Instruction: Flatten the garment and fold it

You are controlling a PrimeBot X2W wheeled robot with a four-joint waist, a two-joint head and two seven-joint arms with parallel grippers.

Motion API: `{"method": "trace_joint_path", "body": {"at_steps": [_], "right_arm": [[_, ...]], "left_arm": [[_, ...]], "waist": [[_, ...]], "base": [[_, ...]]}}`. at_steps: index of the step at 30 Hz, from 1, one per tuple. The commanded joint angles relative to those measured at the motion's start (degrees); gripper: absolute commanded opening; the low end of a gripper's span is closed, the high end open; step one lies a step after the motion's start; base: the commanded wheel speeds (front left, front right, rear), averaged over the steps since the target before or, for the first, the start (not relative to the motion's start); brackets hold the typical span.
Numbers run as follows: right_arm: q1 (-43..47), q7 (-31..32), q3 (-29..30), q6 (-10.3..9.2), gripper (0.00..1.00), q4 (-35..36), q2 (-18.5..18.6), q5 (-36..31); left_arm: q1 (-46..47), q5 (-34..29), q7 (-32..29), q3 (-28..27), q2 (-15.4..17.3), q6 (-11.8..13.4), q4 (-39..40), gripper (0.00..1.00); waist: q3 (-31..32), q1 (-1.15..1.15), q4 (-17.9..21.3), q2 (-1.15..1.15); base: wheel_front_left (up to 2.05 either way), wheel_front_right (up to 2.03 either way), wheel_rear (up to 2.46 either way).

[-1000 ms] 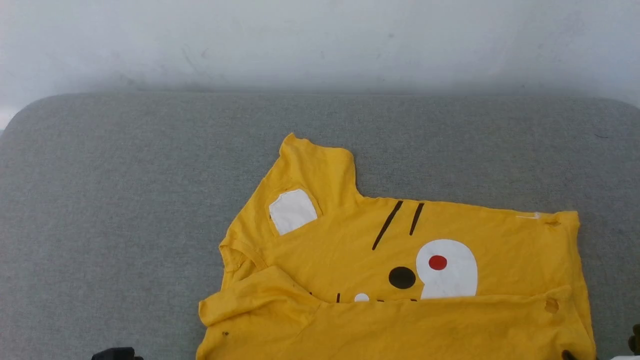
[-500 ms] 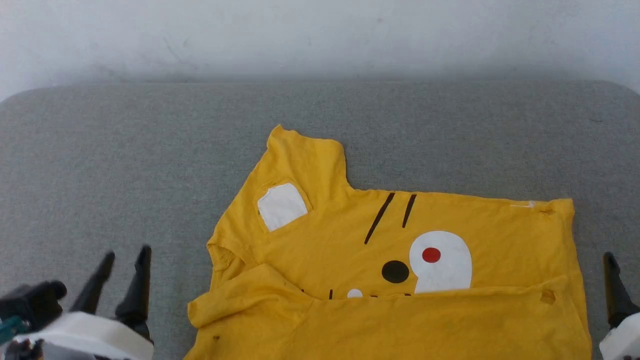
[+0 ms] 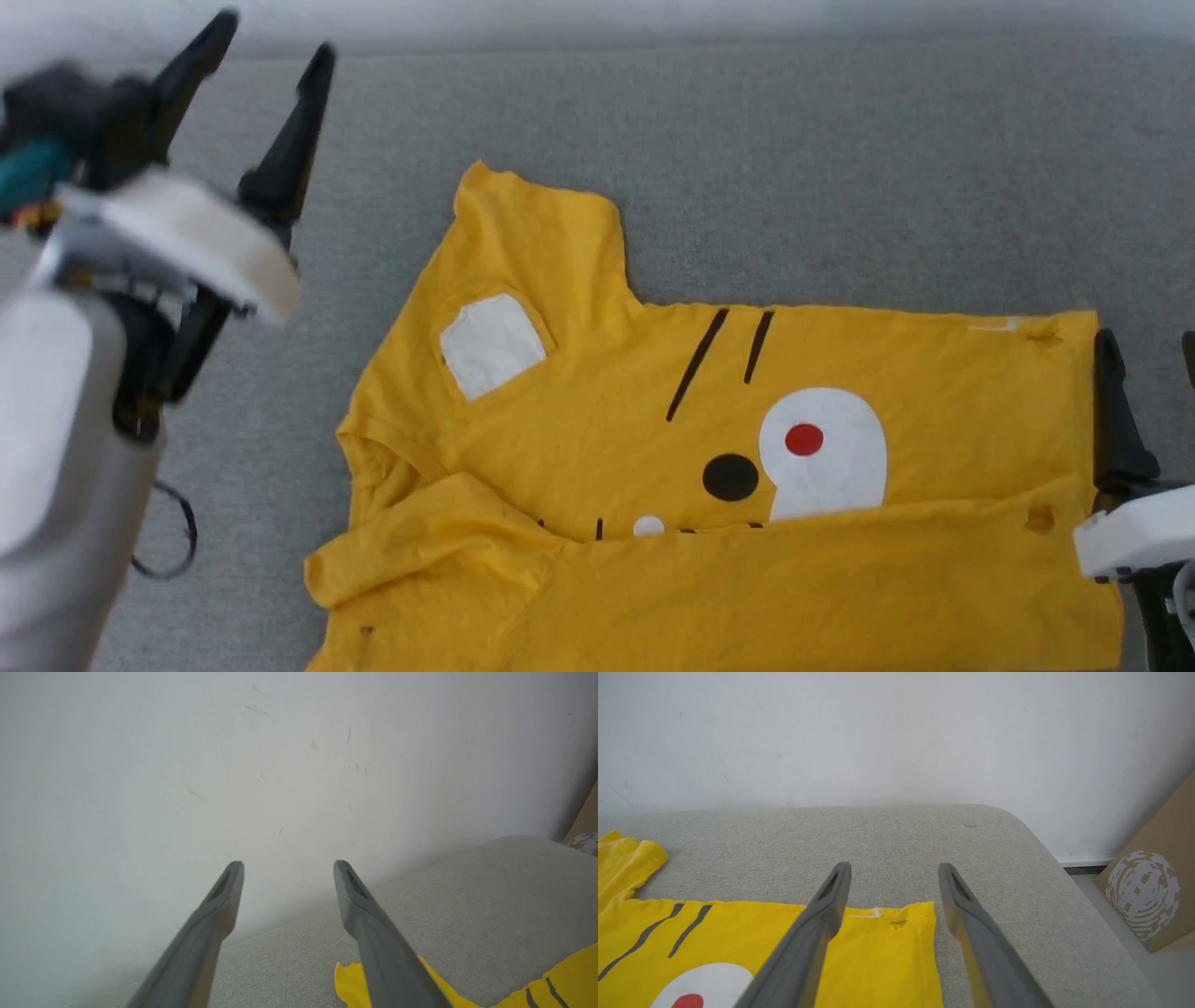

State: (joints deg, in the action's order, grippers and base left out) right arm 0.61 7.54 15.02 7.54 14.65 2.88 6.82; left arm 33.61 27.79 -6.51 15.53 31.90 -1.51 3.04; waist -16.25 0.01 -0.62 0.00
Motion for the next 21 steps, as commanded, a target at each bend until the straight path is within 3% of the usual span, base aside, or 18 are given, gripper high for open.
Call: {"method": "trace_joint_path", "body": {"at_steps": [1, 6, 14, 21], "right_arm": [[-1.38, -0.63, -0.19, -0.05, 1.0, -0.46, -0.01, -0.63], [-3.01, -1.45, -1.3, -0.05, 1.0, -1.53, -0.01, -0.36], [-5.12, -2.11, -2.82, -0.05, 1.0, -2.55, -0.01, -0.21], [-5.53, -2.35, -2.59, -0.05, 1.0, -2.45, -0.01, 0.46]], "left_arm": [[5.1, 0.2, -2.89, 2.08, -0.21, -2.25, -2.9, 1.0], [16.22, 3.13, -11.73, 8.07, 0.07, -5.44, -10.62, 1.0], [22.85, 14.16, -24.0, 17.58, 3.77, -5.95, -16.53, 1.0], [23.2, 18.85, -26.26, 20.56, 7.16, -5.96, -19.59, 1.0]], "waist": [[-5.61, -0.01, 2.24, 0.0], [-10.51, -0.01, 4.36, 0.0], [-15.52, -0.01, 7.61, 0.0], [-18.08, -0.01, 8.83, 0.0]], "base": [[0.0, 0.0, 0.0], [0.0, 0.0, 0.0], [0.0, 0.0, 0.0], [0.0, 0.0, 0.0]]}}
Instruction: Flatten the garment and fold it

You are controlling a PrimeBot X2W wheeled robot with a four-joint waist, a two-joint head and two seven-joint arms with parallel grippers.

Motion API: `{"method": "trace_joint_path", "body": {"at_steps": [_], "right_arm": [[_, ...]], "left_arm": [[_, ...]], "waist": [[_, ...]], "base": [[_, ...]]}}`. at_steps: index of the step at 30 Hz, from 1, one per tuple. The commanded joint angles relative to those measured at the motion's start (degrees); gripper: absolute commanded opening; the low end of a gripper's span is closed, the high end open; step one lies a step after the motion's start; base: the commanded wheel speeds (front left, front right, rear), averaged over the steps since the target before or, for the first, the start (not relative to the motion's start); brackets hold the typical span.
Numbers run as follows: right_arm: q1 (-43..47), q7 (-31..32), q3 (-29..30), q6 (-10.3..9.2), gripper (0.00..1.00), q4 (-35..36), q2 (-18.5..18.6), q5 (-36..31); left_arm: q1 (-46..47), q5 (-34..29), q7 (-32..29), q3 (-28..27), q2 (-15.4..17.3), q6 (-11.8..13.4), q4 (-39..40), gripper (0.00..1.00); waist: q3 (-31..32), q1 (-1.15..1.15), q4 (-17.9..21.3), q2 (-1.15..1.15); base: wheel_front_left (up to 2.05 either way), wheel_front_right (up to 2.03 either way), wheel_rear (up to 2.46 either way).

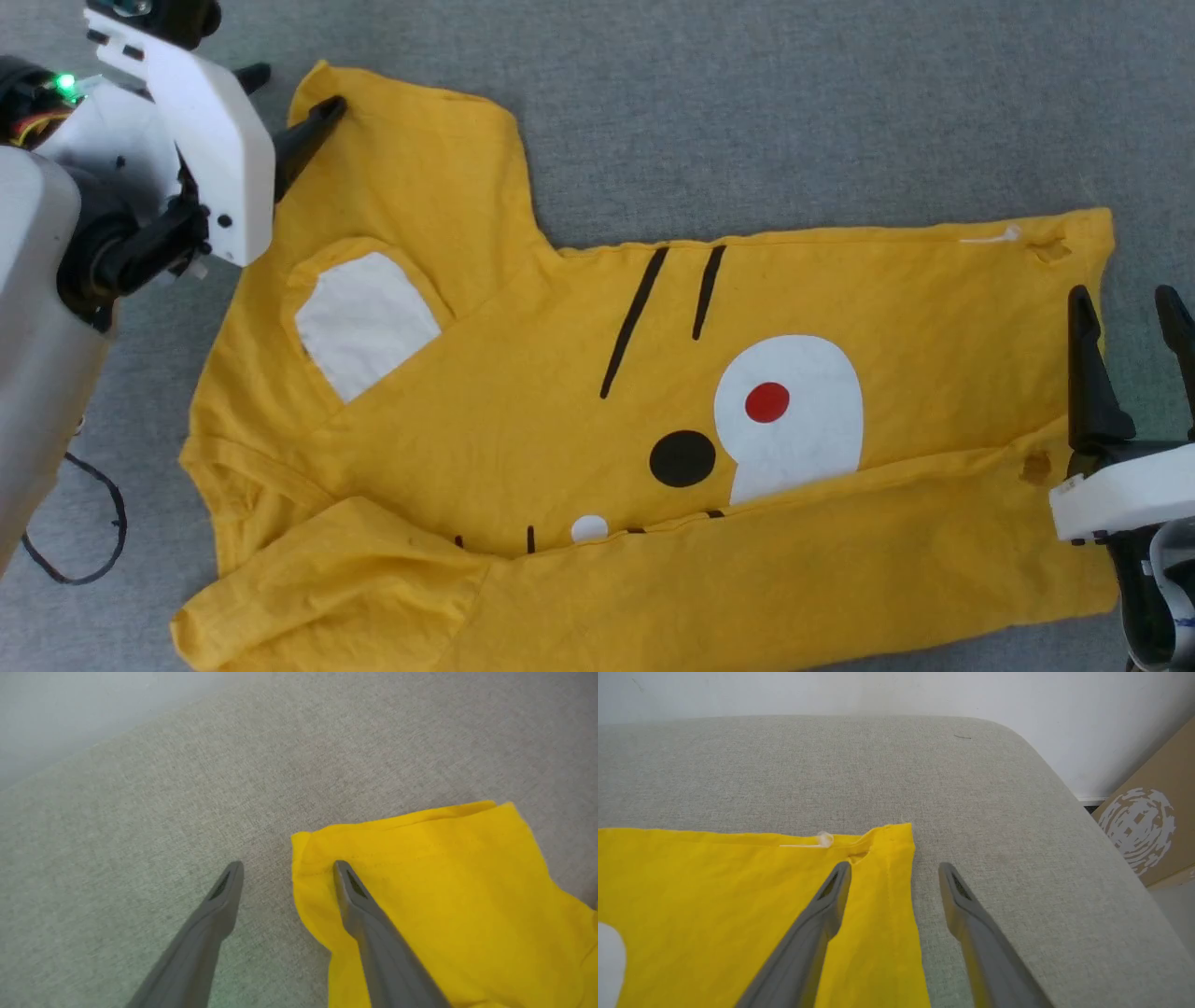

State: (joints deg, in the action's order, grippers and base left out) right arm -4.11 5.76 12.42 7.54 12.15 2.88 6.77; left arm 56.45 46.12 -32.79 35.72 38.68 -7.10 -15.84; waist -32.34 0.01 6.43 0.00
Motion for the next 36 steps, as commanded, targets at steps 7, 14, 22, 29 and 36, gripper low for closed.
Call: {"method": "trace_joint_path", "body": {"at_steps": [7, 14, 22, 29, 36], "right_arm": [[-1.39, -0.33, 0.87, -0.05, 1.0, 0.16, -0.01, 0.26], [-4.58, 1.91, -0.48, -0.05, 1.0, 2.57, -0.01, -2.82], [-12.41, 9.67, -1.04, -0.05, 1.0, 3.7, 0.63, -3.89], [-16.12, 25.13, 2.22, -0.05, 1.0, -3.13, 5.43, -2.0], [-17.53, 33.39, 3.17, -0.05, 1.0, -7.53, 7.34, 0.07]], "left_arm": [[-0.28, 4.82, -1.46, 3.44, 0.29, -0.38, -1.56, 0.0], [-1.35, 5.59, 6.14, 5.28, 0.36, -0.38, -1.03, 0.0], [-3.16, 6.67, 11.52, 5.83, 2.01, -0.38, -0.33, 0.0], [-2.77, 7.42, 12.39, 5.95, 2.9, -0.38, 1.17, 0.0], [-1.62, 7.92, 12.49, 6.76, 2.6, -0.38, 1.74, 0.0]], "waist": [[-1.76, -0.01, 1.05, 0.0], [2.89, -0.01, -0.58, 0.0], [5.68, -0.01, -1.64, 0.0], [2.67, -0.01, -3.38, 0.0], [-0.25, -0.01, -4.75, 0.0]], "base": [[0.0, 0.0, 0.0], [0.0, 0.0, 0.0], [0.0, 0.0, 0.0], [0.0, 0.0, 0.0], [0.0, 0.0, 0.0]]}}
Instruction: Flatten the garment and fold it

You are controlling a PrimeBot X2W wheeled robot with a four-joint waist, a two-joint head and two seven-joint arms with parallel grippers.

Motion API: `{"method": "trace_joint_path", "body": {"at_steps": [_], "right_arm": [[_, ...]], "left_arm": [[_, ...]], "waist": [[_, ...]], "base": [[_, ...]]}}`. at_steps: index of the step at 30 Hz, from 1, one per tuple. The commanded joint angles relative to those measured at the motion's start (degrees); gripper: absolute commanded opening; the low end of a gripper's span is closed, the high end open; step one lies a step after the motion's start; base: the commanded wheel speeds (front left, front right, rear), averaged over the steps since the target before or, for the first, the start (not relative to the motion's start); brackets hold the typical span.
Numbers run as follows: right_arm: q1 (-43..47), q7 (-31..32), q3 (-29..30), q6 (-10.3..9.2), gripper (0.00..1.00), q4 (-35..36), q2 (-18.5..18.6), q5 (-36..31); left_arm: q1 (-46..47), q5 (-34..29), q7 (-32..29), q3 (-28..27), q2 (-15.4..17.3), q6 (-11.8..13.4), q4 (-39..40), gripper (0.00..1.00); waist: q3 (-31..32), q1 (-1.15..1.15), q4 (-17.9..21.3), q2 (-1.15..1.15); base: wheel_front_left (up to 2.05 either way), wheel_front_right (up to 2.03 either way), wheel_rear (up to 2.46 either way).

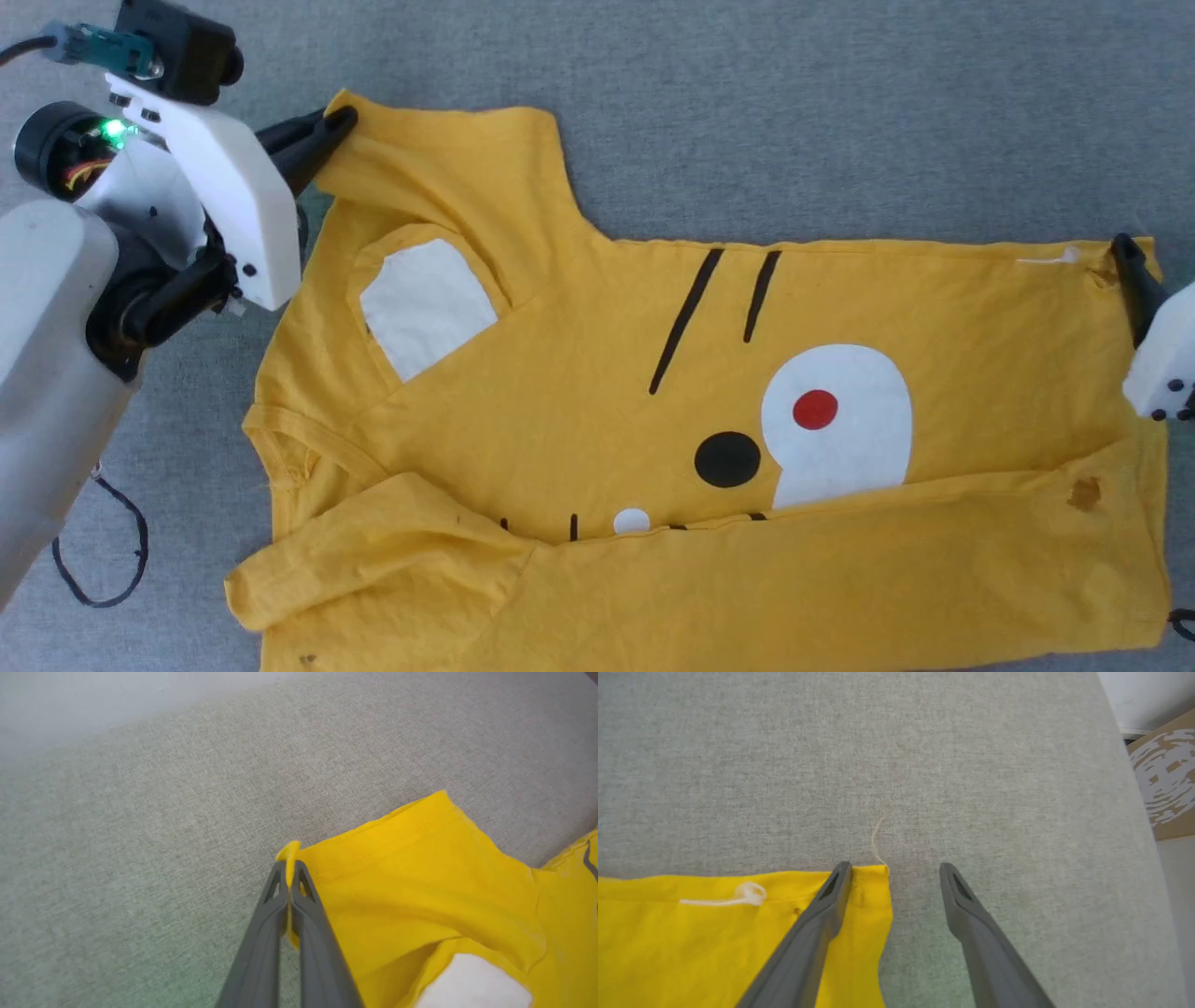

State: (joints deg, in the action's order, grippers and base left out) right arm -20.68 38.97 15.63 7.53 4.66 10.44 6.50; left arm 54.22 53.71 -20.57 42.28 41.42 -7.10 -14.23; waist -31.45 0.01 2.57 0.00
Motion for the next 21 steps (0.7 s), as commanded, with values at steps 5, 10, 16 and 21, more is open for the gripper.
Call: {"method": "trace_joint_path", "body": {"at_steps": [5, 10, 16, 21], "right_arm": [[-1.01, 4.41, -1.37, -0.04, 1.0, -0.93, -1.52, 2.43], [0.06, 12.04, -1.39, -0.04, 0.0, -0.22, -2.96, 4.9], [-0.38, 12.98, 1.3, -0.04, 0.0, 2.25, -4.49, 3.24], [-0.52, 7.45, 1.59, -0.04, 0.0, 2.98, -3.85, 2.39]], "left_arm": [[1.34, 0.65, 0.32, 0.78, 0.04, -0.38, 0.06, 0.0], [1.9, 1.23, 0.2, 1.41, -0.05, -0.38, -0.33, 0.0], [1.69, 2.15, 1.32, 1.65, -0.54, -0.38, -1.58, 0.0], [0.99, 2.1, 6.06, 0.59, -1.62, -0.33, -3.01, 0.0]], "waist": [[-1.85, -0.01, -1.3, 0.0], [-1.64, -0.01, -1.59, 0.0], [0.47, -0.01, -1.5, 0.0], [4.18, -0.01, -1.35, 0.0]], "base": [[0.0, 0.0, 0.0], [0.0, 0.0, 0.0], [0.0, 0.0, 0.0], [0.0, 0.0, 0.0]]}}
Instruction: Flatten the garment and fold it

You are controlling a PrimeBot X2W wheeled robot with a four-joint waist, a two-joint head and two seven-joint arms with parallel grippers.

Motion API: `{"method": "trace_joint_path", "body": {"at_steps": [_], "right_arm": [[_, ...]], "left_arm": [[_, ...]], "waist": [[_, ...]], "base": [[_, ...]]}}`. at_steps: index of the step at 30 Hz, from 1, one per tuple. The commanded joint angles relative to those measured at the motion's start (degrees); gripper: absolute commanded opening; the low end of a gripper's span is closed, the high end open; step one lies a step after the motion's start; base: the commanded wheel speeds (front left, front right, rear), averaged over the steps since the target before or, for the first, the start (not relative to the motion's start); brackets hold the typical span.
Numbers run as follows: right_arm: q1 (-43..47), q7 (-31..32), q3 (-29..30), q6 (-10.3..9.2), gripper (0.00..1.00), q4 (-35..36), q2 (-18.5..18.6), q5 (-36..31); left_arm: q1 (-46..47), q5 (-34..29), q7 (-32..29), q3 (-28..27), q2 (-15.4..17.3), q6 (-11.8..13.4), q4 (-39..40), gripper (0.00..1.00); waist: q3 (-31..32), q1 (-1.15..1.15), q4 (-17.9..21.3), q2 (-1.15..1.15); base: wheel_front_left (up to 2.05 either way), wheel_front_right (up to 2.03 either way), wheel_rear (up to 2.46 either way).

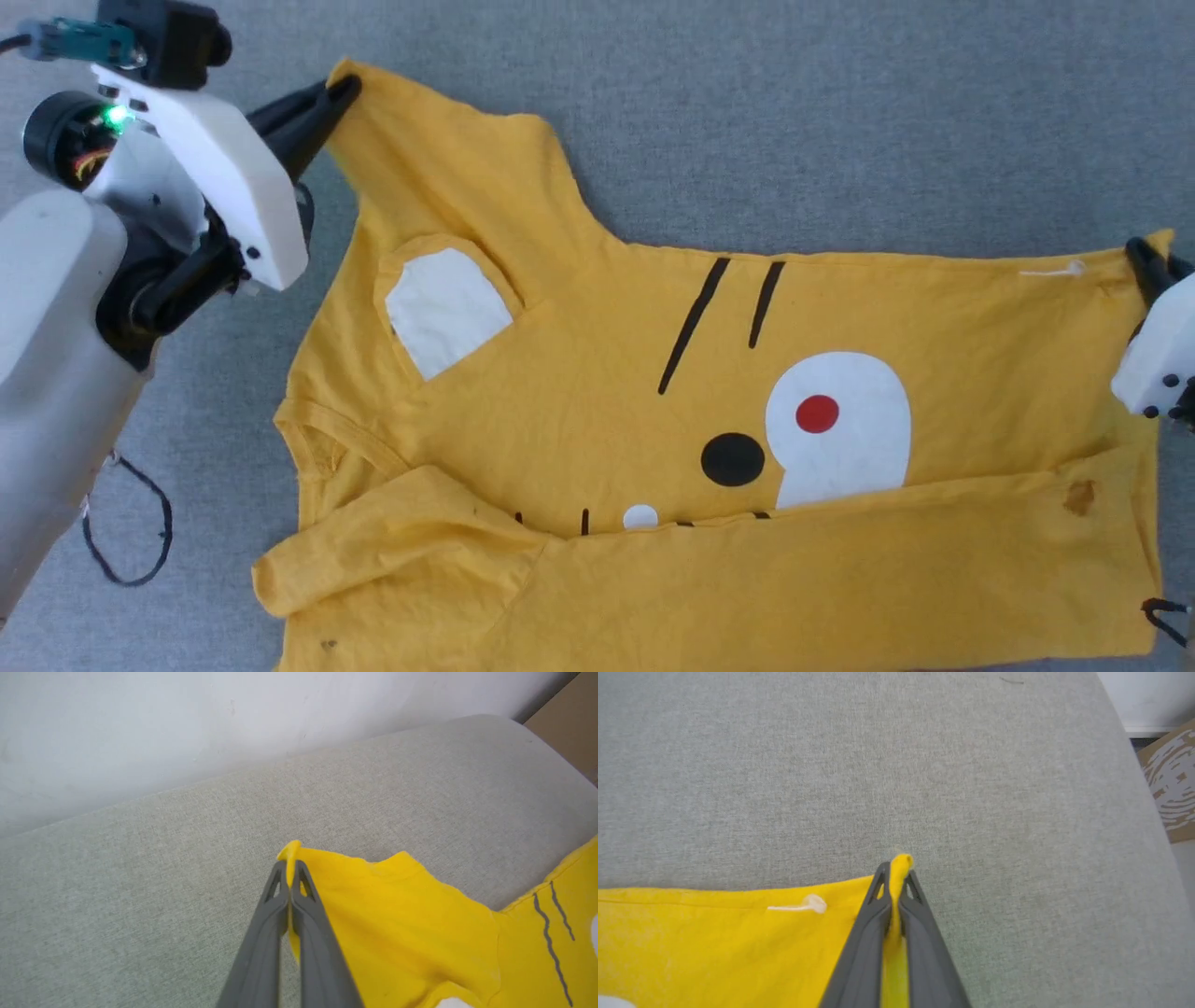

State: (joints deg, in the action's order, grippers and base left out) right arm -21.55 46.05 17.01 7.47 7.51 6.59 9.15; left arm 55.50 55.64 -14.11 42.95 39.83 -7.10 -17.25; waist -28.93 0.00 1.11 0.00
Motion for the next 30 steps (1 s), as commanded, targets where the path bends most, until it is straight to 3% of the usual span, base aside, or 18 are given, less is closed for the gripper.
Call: {"method": "trace_joint_path", "body": {"at_steps": [1, 6, 13, 20, 25, 30], "right_arm": [[0.44, -0.93, 0.07, 0.02, 0.0, 0.06, 0.43, -0.4], [2.21, -6.08, -0.49, 0.02, 0.0, -1.01, 1.47, 0.68], [9.07, -10.49, -1.04, 0.02, 0.0, -0.87, 2.14, 3.81], [18.52, -14.44, 0.88, 0.02, 0.0, 0.89, 0.52, 7.68], [24.39, -15.28, 0.84, 0.02, 0.0, 1.92, -0.8, 10.12], [29.18, -15.29, 0.99, 0.02, 0.0, 1.9, -1.77, 11.63]], "left_arm": [[-0.53, 0.29, 1.06, -0.62, -0.36, -0.22, -0.27, 0.0], [-3.52, 0.93, 7.67, -2.6, -0.74, -0.1, -0.25, 0.0], [-13.45, 3.38, 15.32, -5.33, 2.1, 1.35, 7.35, 0.0], [-28.52, 6.6, 19.94, -6.55, 6.39, 6.86, 21.4, 0.0], [-40.52, 10.18, 23.44, -7.43, 9.29, 11.02, 27.32, 0.0], [-50.14, 14.33, 25.61, -7.08, 9.61, 12.48, 28.85, 0.0]], "waist": [[2.52, 0.0, 0.1, 0.0], [7.58, 0.0, -0.31, 0.0], [14.44, 0.0, -1.47, 0.0], [19.18, 0.0, -3.52, 0.0], [20.65, 0.0, -4.05, 0.0], [21.02, 0.0, -4.47, 0.0]], "base": [[0.0, 0.0, 0.0], [0.0, 0.0, 0.0], [0.0, 0.0, 0.0], [0.0, 0.0, 0.0], [0.0, 0.0, 0.0], [0.0, 0.0, 0.0]]}}
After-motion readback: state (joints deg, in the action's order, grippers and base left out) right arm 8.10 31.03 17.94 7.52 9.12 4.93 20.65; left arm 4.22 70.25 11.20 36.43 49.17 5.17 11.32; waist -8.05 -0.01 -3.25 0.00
